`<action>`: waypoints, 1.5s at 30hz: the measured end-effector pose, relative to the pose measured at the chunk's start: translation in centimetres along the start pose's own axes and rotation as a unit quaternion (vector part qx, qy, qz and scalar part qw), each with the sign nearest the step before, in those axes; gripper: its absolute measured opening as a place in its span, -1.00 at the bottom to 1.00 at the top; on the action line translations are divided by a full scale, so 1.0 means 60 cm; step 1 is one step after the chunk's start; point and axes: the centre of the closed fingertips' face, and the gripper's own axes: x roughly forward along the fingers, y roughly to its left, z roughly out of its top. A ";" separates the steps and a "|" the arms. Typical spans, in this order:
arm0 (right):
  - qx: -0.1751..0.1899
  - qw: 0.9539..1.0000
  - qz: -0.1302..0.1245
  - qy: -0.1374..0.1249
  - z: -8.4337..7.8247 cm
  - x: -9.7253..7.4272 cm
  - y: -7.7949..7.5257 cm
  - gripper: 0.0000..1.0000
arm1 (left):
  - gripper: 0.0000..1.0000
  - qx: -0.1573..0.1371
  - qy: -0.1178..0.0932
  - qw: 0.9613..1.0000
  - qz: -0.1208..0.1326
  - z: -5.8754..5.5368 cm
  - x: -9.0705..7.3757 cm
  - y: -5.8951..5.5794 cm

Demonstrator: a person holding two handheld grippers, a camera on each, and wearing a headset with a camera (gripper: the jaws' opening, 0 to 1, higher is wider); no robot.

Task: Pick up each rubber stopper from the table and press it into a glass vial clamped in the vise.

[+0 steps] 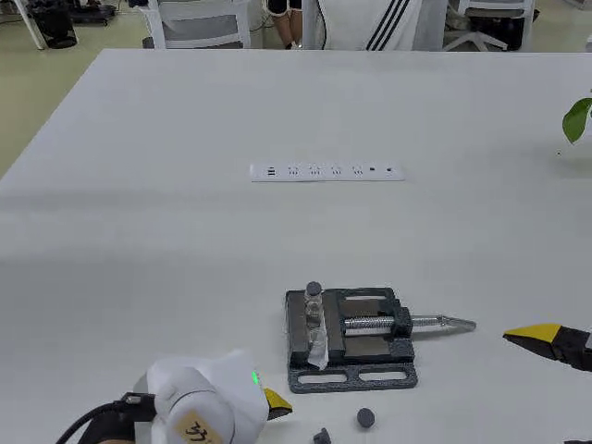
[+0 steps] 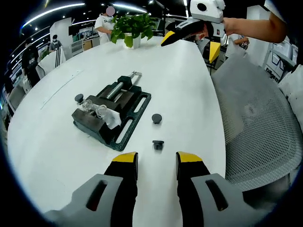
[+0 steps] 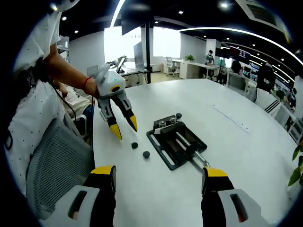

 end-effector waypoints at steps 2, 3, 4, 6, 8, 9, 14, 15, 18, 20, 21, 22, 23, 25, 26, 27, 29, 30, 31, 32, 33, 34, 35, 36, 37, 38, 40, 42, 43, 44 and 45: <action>0.002 1.000 -0.001 0.000 -0.003 -0.001 0.000 0.44 | -0.50 0.005 0.003 1.000 -0.001 0.000 0.005 -0.002; 0.003 1.000 -0.002 0.000 -0.003 -0.002 0.000 0.44 | -0.52 0.006 0.005 1.000 -0.001 -0.002 0.008 -0.001; 0.004 1.000 -0.002 0.000 -0.005 -0.003 0.001 0.44 | -0.55 0.007 0.008 1.000 -0.003 -0.004 0.013 -0.001; 0.005 1.000 -0.002 0.000 -0.006 -0.004 0.001 0.43 | -0.57 0.008 0.012 1.000 -0.006 -0.009 0.019 -0.001; 0.007 1.000 -0.003 0.000 -0.009 -0.006 0.001 0.43 | -0.60 0.010 0.015 1.000 -0.007 -0.008 0.024 -0.004; 0.007 1.000 -0.004 0.000 -0.010 -0.007 0.000 0.43 | -0.62 0.009 0.016 1.000 -0.006 -0.008 0.027 -0.004; 0.010 1.000 -0.008 0.000 -0.015 -0.010 -0.003 0.42 | -0.71 0.003 0.020 1.000 -0.003 -0.012 0.037 -0.001; 0.010 1.000 -0.009 0.000 -0.016 -0.011 -0.004 0.41 | -0.72 0.002 0.025 1.000 -0.001 -0.014 0.039 0.000; 0.013 1.000 -0.012 -0.002 -0.017 -0.013 -0.006 0.41 | -0.74 -0.004 0.026 1.000 0.001 -0.015 0.040 0.002; 0.014 1.000 -0.012 -0.001 -0.019 -0.013 -0.007 0.40 | -0.75 -0.005 0.024 1.000 0.001 -0.012 0.040 0.002; 0.014 1.000 -0.012 -0.001 -0.020 -0.013 -0.007 0.40 | -0.76 -0.006 0.024 1.000 0.001 -0.011 0.041 0.001; 0.015 1.000 -0.012 -0.001 -0.021 -0.013 -0.006 0.40 | -0.78 -0.005 0.024 1.000 0.001 -0.010 0.041 0.001; 0.016 1.000 -0.012 -0.001 -0.021 -0.013 -0.007 0.40 | -0.81 -0.003 0.026 1.000 0.001 -0.012 0.042 0.001; 0.016 1.000 -0.012 -0.001 -0.023 -0.013 -0.007 0.40 | -0.83 -0.008 0.027 1.000 -0.001 -0.015 0.044 0.001; 0.016 1.000 -0.012 -0.001 -0.023 -0.013 -0.007 0.39 | -0.83 -0.011 0.027 1.000 -0.002 -0.015 0.045 0.000; 0.017 1.000 -0.013 -0.001 -0.023 -0.014 -0.008 0.39 | -0.83 -0.009 0.028 1.000 -0.001 -0.015 0.045 0.000; 0.017 1.000 -0.013 -0.002 -0.023 -0.014 -0.008 0.39 | -0.83 -0.010 0.027 1.000 -0.001 -0.013 0.046 -0.001; 0.017 1.000 -0.013 -0.002 -0.024 -0.015 -0.008 0.39 | -0.83 -0.010 0.028 1.000 0.000 -0.013 0.046 -0.001; 0.017 1.000 -0.013 -0.002 -0.024 -0.015 -0.008 0.39 | -0.84 -0.009 0.028 1.000 0.000 -0.013 0.047 -0.001; 0.018 1.000 -0.010 -0.003 -0.024 -0.015 -0.006 0.39 | -0.85 -0.010 0.028 1.000 -0.001 -0.012 0.047 -0.001; 0.018 1.000 -0.008 -0.003 -0.025 -0.015 -0.005 0.39 | -0.86 -0.010 0.029 1.000 -0.001 -0.012 0.048 -0.002; 0.018 1.000 -0.007 -0.001 -0.027 -0.015 -0.004 0.40 | -0.87 -0.010 0.030 1.000 -0.002 -0.013 0.049 -0.002; 0.017 1.000 -0.006 0.001 -0.029 -0.014 -0.003 0.40 | -0.87 -0.011 0.030 0.999 -0.002 -0.014 0.049 -0.002; 0.017 1.000 -0.005 0.001 -0.030 -0.015 -0.003 0.41 | -0.88 -0.011 0.030 0.999 -0.002 -0.013 0.049 -0.002; 0.018 1.000 -0.004 0.002 -0.032 -0.015 -0.003 0.41 | -0.88 -0.010 0.030 1.000 -0.001 -0.012 0.048 -0.002; 0.018 1.000 -0.003 0.003 -0.033 -0.015 -0.002 0.41 | -0.89 -0.009 0.030 1.000 -0.001 -0.011 0.048 -0.001; 0.018 1.000 0.001 0.004 -0.036 -0.015 0.000 0.43 | -0.90 -0.010 0.030 1.000 -0.002 -0.013 0.049 -0.002; 0.018 1.000 0.004 0.008 -0.041 -0.014 0.002 0.45 | -0.90 -0.008 0.031 0.999 -0.001 -0.013 0.048 -0.001; 0.018 1.000 0.005 0.009 -0.042 -0.014 0.003 0.46 | -0.91 -0.007 0.031 1.000 -0.001 -0.012 0.049 -0.001; 0.018 1.000 0.008 0.009 -0.045 -0.013 0.004 0.47 | -0.91 -0.004 0.031 1.000 -0.001 -0.012 0.049 -0.001; 0.018 1.000 0.008 0.011 -0.047 -0.012 0.004 0.49 | -0.91 -0.003 0.031 1.000 -0.002 -0.013 0.049 -0.002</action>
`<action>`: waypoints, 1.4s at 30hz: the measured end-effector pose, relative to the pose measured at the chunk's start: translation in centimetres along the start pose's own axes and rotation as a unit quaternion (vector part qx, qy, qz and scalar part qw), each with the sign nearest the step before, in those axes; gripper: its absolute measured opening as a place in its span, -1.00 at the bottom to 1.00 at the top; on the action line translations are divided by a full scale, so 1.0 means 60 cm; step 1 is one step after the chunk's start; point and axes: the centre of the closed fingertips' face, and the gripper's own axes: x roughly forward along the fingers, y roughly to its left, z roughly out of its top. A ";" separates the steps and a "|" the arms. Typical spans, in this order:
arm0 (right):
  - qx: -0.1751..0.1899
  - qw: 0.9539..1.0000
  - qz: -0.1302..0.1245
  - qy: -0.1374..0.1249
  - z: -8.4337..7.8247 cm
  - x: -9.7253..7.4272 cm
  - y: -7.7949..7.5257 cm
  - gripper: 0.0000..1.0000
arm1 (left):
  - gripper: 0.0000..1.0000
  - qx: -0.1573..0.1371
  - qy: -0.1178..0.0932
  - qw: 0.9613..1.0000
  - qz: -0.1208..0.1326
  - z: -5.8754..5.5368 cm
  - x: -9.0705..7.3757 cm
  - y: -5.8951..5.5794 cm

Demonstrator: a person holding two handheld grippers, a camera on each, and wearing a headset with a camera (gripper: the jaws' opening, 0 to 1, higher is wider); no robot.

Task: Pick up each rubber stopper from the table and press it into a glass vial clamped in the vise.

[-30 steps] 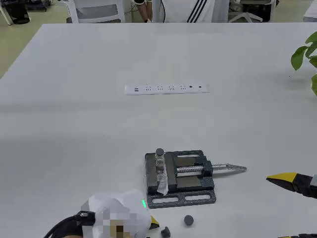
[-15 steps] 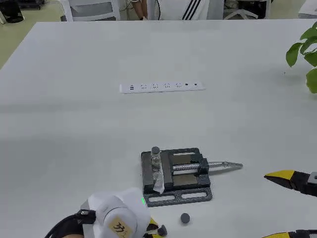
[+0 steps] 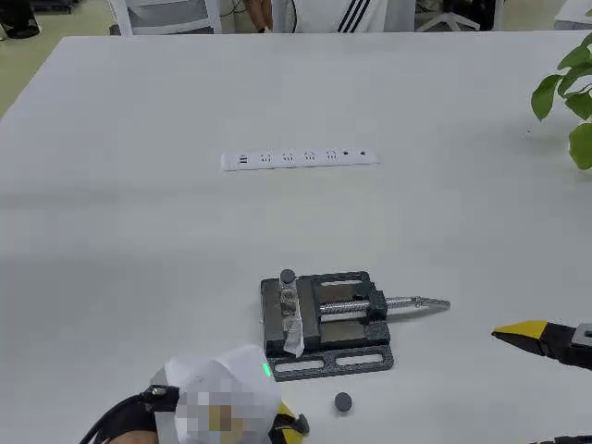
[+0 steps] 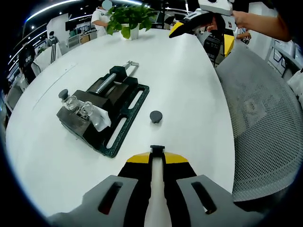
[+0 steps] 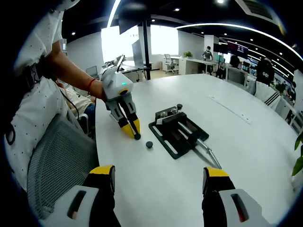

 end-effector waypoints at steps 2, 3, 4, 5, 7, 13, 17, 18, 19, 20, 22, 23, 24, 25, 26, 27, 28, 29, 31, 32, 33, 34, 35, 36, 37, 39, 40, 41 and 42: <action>0.000 1.000 0.003 0.004 -0.004 0.002 0.001 0.49 | -0.91 -0.001 0.000 1.000 0.000 0.000 0.000 0.000; 0.000 1.000 0.004 0.005 -0.005 0.003 0.002 0.49 | -0.91 -0.001 -0.001 1.000 0.000 0.000 0.000 0.000; -0.001 1.000 0.005 0.006 -0.005 0.004 0.003 0.49 | -0.91 -0.006 -0.003 1.000 0.000 0.001 0.000 0.000; -0.002 1.000 0.007 0.005 -0.005 0.005 0.004 0.49 | -0.91 -0.007 -0.004 1.000 0.000 0.001 0.000 0.000; -0.003 1.000 0.010 0.002 0.002 0.009 0.006 0.47 | -0.91 -0.008 -0.008 1.000 0.001 0.002 -0.003 0.001; -0.006 1.000 0.028 -0.013 0.038 0.022 0.015 0.41 | -0.92 -0.010 -0.034 0.999 0.002 0.029 -0.027 -0.002; -0.008 0.998 0.048 -0.028 0.079 0.033 0.022 0.31 | -0.92 -0.012 -0.064 0.998 0.003 0.055 -0.046 -0.007; -0.008 0.998 0.053 -0.031 0.088 0.035 0.023 0.27 | -0.92 -0.011 -0.069 0.998 0.003 0.061 -0.051 -0.008; -0.009 0.998 0.060 -0.036 0.101 0.037 0.025 0.23 | -0.92 -0.010 -0.079 0.997 0.002 0.072 -0.060 -0.010; -0.007 0.997 0.066 -0.036 0.109 0.039 0.026 0.21 | -0.92 -0.011 -0.085 0.996 0.002 0.079 -0.067 -0.012; -0.009 0.996 0.082 -0.035 0.127 0.042 0.032 0.11 | -0.92 -0.007 -0.098 0.995 0.003 0.098 -0.083 -0.016; -0.013 0.995 0.088 -0.035 0.134 0.043 0.035 0.06 | -0.92 -0.007 -0.105 0.994 0.002 0.106 -0.090 -0.018; -0.014 0.995 0.096 -0.034 0.145 0.045 0.039 -0.01 | -0.92 -0.008 -0.113 0.994 0.000 0.112 -0.095 -0.019; -0.011 0.994 0.104 -0.033 0.152 0.046 0.043 -0.06 | -0.92 -0.005 -0.120 0.993 0.000 0.120 -0.101 -0.021; -0.008 0.993 0.114 -0.033 0.160 0.046 0.048 -0.11 | -0.92 -0.004 -0.126 0.992 0.001 0.131 -0.112 -0.024; -0.012 0.992 0.123 -0.040 0.174 0.048 0.055 -0.17 | -0.92 -0.004 -0.136 0.991 0.000 0.143 -0.121 -0.026; -0.013 0.991 0.127 -0.042 0.182 0.048 0.058 -0.20 | -0.92 -0.006 -0.143 0.990 -0.001 0.144 -0.121 -0.025; -0.011 0.990 0.137 -0.043 0.193 0.049 0.067 -0.22 | -0.92 -0.008 -0.151 0.989 -0.002 0.152 -0.128 -0.027; -0.017 0.988 0.149 -0.042 0.205 0.050 0.076 -0.29 | -0.92 -0.007 -0.158 0.987 -0.002 0.161 -0.136 -0.030; -0.026 0.987 0.156 -0.040 0.212 0.051 0.082 -0.32 | -0.92 -0.005 -0.163 0.987 -0.001 0.165 -0.142 -0.031; -0.029 0.986 0.160 -0.038 0.210 0.050 0.084 -0.37 | -0.92 -0.004 -0.166 0.986 -0.001 0.168 -0.145 -0.031; -0.032 0.985 0.166 -0.036 0.211 0.050 0.087 -0.41 | -0.92 -0.003 -0.169 0.986 -0.002 0.173 -0.149 -0.033; -0.035 0.984 0.173 -0.033 0.215 0.051 0.092 -0.45 | -0.92 -0.001 -0.173 0.985 -0.003 0.179 -0.154 -0.036; -0.039 0.983 0.176 -0.030 0.217 0.053 0.094 -0.52 | -0.92 0.001 -0.176 0.984 -0.004 0.179 -0.155 -0.037; -0.045 0.982 0.182 -0.024 0.218 0.054 0.099 -0.54 | -0.92 0.003 -0.181 0.984 -0.005 0.183 -0.159 -0.039; -0.050 0.981 0.187 -0.016 0.219 0.058 0.103 -0.58 | -0.92 0.003 -0.189 0.982 -0.007 0.192 -0.167 -0.042; -0.053 0.980 0.189 -0.014 0.219 0.059 0.105 -0.59 | -0.92 0.003 -0.191 0.982 -0.007 0.195 -0.168 -0.044; -0.056 0.980 0.192 -0.012 0.219 0.059 0.107 -0.60 | -0.92 0.004 -0.193 0.981 -0.007 0.197 -0.170 -0.044; -0.057 0.979 0.195 -0.009 0.220 0.061 0.109 -0.62 | -0.92 0.004 -0.197 0.980 -0.007 0.200 -0.174 -0.047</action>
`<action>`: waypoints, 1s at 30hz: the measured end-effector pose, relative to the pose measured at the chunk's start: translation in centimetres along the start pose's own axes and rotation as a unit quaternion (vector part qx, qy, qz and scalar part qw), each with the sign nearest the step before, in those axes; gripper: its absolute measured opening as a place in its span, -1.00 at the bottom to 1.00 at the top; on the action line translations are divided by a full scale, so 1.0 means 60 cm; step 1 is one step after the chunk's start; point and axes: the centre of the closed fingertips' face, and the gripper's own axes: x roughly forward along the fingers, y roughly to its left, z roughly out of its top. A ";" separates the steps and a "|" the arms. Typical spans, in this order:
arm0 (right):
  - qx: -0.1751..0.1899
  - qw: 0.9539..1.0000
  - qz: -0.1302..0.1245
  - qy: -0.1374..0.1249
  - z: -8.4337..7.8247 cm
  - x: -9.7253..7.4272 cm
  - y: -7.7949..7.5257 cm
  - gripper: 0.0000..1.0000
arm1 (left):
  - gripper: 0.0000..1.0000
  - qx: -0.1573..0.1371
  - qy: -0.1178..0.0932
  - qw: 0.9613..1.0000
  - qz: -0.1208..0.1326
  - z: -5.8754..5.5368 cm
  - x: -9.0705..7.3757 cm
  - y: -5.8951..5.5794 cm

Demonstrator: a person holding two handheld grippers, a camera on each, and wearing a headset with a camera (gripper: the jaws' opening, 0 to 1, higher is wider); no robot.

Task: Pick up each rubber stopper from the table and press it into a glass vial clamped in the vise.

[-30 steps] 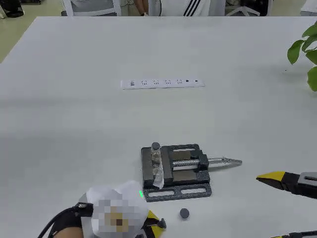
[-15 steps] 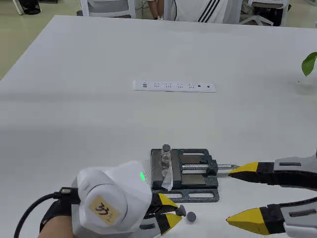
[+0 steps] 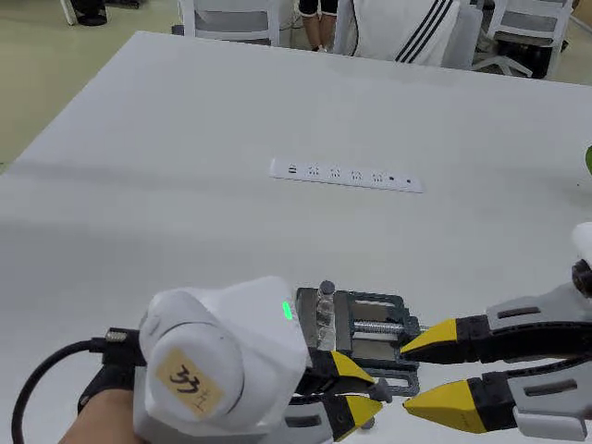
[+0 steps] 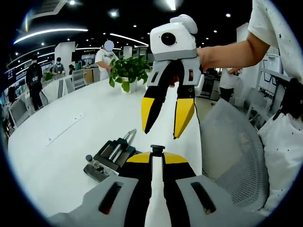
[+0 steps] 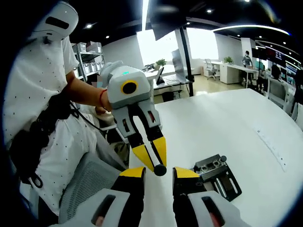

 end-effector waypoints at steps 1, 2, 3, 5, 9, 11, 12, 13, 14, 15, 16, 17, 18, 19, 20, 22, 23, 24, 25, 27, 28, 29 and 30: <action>-0.001 1.000 0.002 0.002 0.000 0.001 0.001 -0.64 | -0.92 0.000 -0.002 1.000 -0.001 0.002 -0.001 -0.001; -0.004 1.000 0.005 0.005 0.000 0.003 0.002 -0.65 | -0.92 0.000 -0.005 1.000 -0.002 0.004 -0.002 -0.003; -0.006 1.000 0.006 0.007 -0.001 0.003 0.002 -0.68 | -0.92 0.000 -0.008 1.000 -0.002 0.006 -0.003 -0.004; -0.008 1.000 0.009 0.011 -0.002 0.004 0.002 -0.71 | -0.92 0.000 -0.011 1.000 -0.003 0.009 -0.004 -0.007; -0.011 1.000 0.014 0.015 -0.003 0.003 0.004 -0.77 | -0.92 -0.002 -0.016 1.000 -0.003 0.012 -0.006 -0.009; -0.011 1.000 0.018 0.016 -0.004 0.003 0.006 -0.81 | -0.92 -0.002 -0.018 1.000 -0.003 0.016 -0.007 -0.011; -0.012 1.000 0.018 0.017 -0.004 0.004 0.006 -0.82 | -0.92 -0.002 -0.019 1.000 -0.003 0.018 -0.006 -0.012; -0.013 1.000 0.018 0.017 -0.004 0.003 0.007 -0.82 | -0.92 0.000 -0.018 1.000 -0.003 0.018 -0.006 -0.013; -0.013 1.000 0.018 0.017 -0.004 0.003 0.007 -0.82 | -0.92 0.000 -0.018 1.000 -0.003 0.019 -0.006 -0.014; -0.014 1.000 0.018 0.017 -0.004 0.003 0.007 -0.83 | -0.92 0.000 -0.018 1.000 -0.004 0.020 -0.006 -0.015; -0.015 1.000 0.018 0.018 -0.004 0.003 0.007 -0.83 | -0.92 -0.001 -0.019 1.000 -0.004 0.020 -0.006 -0.014; -0.015 1.000 0.018 0.018 -0.005 0.003 0.007 -0.83 | -0.92 -0.003 -0.022 1.000 -0.005 0.021 -0.005 -0.014; -0.016 1.000 0.018 0.018 -0.005 0.002 0.007 -0.84 | -0.92 -0.003 -0.022 1.000 -0.005 0.021 -0.005 -0.014; -0.016 1.000 0.018 0.018 -0.006 0.002 0.007 -0.84 | -0.92 -0.001 -0.021 1.000 -0.004 0.020 -0.005 -0.014; -0.016 1.000 0.018 0.018 -0.006 0.002 0.007 -0.84 | -0.92 -0.001 -0.021 1.000 -0.005 0.021 -0.004 -0.015; -0.016 1.000 0.018 0.019 -0.006 0.001 0.008 -0.84 | -0.92 0.000 -0.021 1.000 -0.006 0.023 -0.004 -0.017; -0.016 1.000 0.019 0.018 -0.006 0.001 0.009 -0.84 | -0.92 0.000 -0.021 1.000 -0.008 0.023 -0.003 -0.018; -0.016 0.999 0.020 0.019 -0.007 0.001 0.009 -0.84 | -0.92 0.000 -0.021 1.000 -0.008 0.022 -0.003 -0.017; -0.016 0.999 0.021 0.019 -0.007 0.001 0.010 -0.84 | -0.92 0.001 -0.020 1.000 -0.009 0.022 -0.003 -0.017; -0.015 0.999 0.022 0.019 -0.007 0.001 0.010 -0.85 | -0.92 0.002 -0.021 1.000 -0.010 0.022 -0.003 -0.017; -0.014 0.999 0.022 0.018 -0.006 0.001 0.010 -0.85 | -0.92 0.002 -0.021 1.000 -0.010 0.022 -0.003 -0.017; -0.014 0.999 0.023 0.018 -0.006 0.001 0.011 -0.85 | -0.92 0.001 -0.021 1.000 -0.011 0.022 -0.003 -0.017; -0.015 0.999 0.024 0.019 -0.006 0.001 0.011 -0.85 | -0.92 0.003 -0.021 1.000 -0.011 0.023 -0.003 -0.018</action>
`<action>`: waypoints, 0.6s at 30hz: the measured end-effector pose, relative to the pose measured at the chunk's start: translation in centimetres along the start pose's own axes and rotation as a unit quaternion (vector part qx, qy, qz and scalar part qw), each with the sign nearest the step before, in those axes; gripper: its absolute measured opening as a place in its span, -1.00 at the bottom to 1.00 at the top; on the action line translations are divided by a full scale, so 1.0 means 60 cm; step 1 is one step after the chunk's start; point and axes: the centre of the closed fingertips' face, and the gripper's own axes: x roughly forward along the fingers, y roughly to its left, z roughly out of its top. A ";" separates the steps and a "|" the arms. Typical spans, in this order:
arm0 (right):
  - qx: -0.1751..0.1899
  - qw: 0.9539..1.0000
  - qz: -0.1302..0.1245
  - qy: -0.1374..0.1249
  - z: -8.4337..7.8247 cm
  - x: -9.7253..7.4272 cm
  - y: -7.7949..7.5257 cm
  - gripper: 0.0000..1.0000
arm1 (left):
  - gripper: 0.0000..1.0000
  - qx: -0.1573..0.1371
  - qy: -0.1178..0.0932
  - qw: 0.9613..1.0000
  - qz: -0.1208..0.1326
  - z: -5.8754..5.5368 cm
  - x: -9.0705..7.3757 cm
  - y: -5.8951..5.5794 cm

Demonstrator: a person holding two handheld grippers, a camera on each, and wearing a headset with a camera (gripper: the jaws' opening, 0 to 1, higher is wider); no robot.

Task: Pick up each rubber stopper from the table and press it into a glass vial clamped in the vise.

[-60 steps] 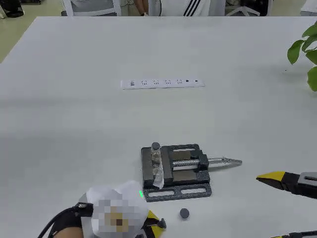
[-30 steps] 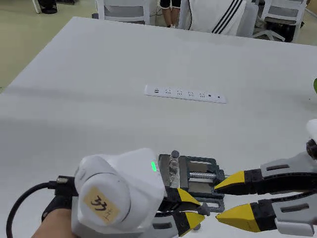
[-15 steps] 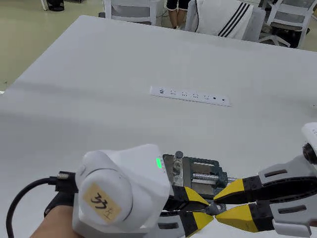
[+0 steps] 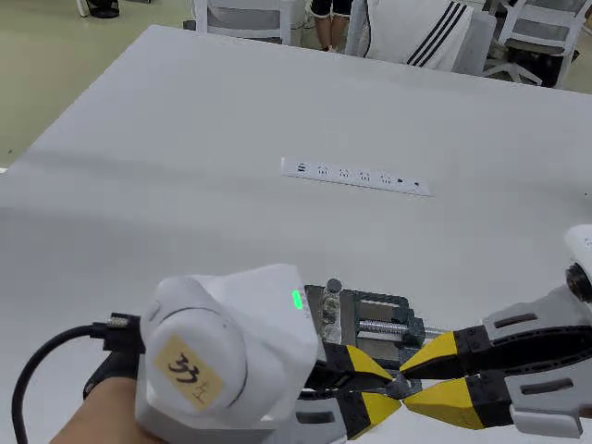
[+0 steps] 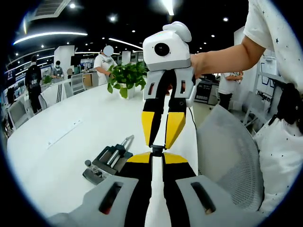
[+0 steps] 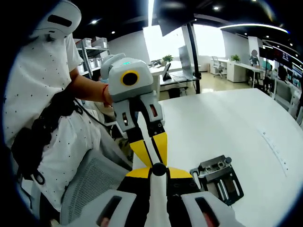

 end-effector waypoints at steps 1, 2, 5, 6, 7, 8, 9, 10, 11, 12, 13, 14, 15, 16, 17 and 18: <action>0.000 1.000 0.000 0.000 0.001 0.000 0.000 -0.85 | -0.92 0.001 0.000 1.000 0.000 0.000 0.000 0.000; 0.003 1.000 0.002 -0.001 0.001 0.000 0.001 -0.85 | -0.92 0.001 0.000 1.000 -0.001 0.000 0.000 0.000; 0.006 1.000 0.004 -0.001 0.002 0.001 0.002 -0.85 | -0.92 0.003 0.001 1.000 -0.003 -0.003 -0.001 0.003; 0.006 1.000 0.005 -0.001 0.002 0.001 0.002 -0.85 | -0.92 0.003 0.001 1.000 -0.003 -0.004 -0.001 0.003; 0.006 1.000 0.005 0.000 0.001 0.001 0.000 -0.85 | -0.92 0.004 0.002 1.000 -0.004 -0.004 -0.001 0.003; 0.004 1.000 0.006 0.001 0.000 0.001 0.000 -0.85 | -0.92 0.003 0.002 1.000 -0.004 -0.006 -0.001 0.004; 0.005 1.000 0.006 0.000 0.002 0.002 0.001 -0.85 | -0.92 0.003 0.001 1.000 -0.004 -0.006 -0.002 0.004; 0.005 1.000 0.007 0.000 0.002 0.002 0.001 -0.85 | -0.92 0.002 0.001 1.000 -0.004 -0.006 -0.002 0.004; 0.003 1.000 0.007 0.001 0.002 0.003 0.001 -0.85 | -0.92 0.000 0.000 1.000 -0.004 -0.006 -0.003 0.005; -0.003 1.000 0.007 0.001 0.003 0.003 0.001 -0.85 | -0.92 0.001 0.001 1.000 -0.004 -0.007 -0.004 0.007; -0.001 1.000 0.006 0.001 0.002 0.003 -0.001 -0.86 | -0.92 0.001 0.001 1.000 -0.004 -0.008 -0.004 0.007; -0.001 1.000 0.006 0.001 0.002 0.003 -0.001 -0.86 | -0.92 0.001 0.001 1.000 -0.005 -0.007 -0.004 0.007; -0.003 1.000 0.006 0.003 0.002 0.004 -0.001 -0.87 | -0.92 -0.003 0.001 1.000 -0.006 -0.008 -0.003 0.006; -0.004 1.000 0.007 0.004 0.002 0.005 -0.001 -0.87 | -0.92 -0.002 0.001 1.000 -0.006 -0.008 -0.004 0.005; -0.007 1.000 0.006 0.006 0.003 0.006 0.000 -0.87 | -0.92 0.000 0.002 1.000 -0.006 -0.009 -0.004 0.005; -0.010 1.000 0.005 0.007 0.003 0.006 0.000 -0.87 | -0.92 -0.001 0.001 1.000 -0.006 -0.009 -0.004 0.005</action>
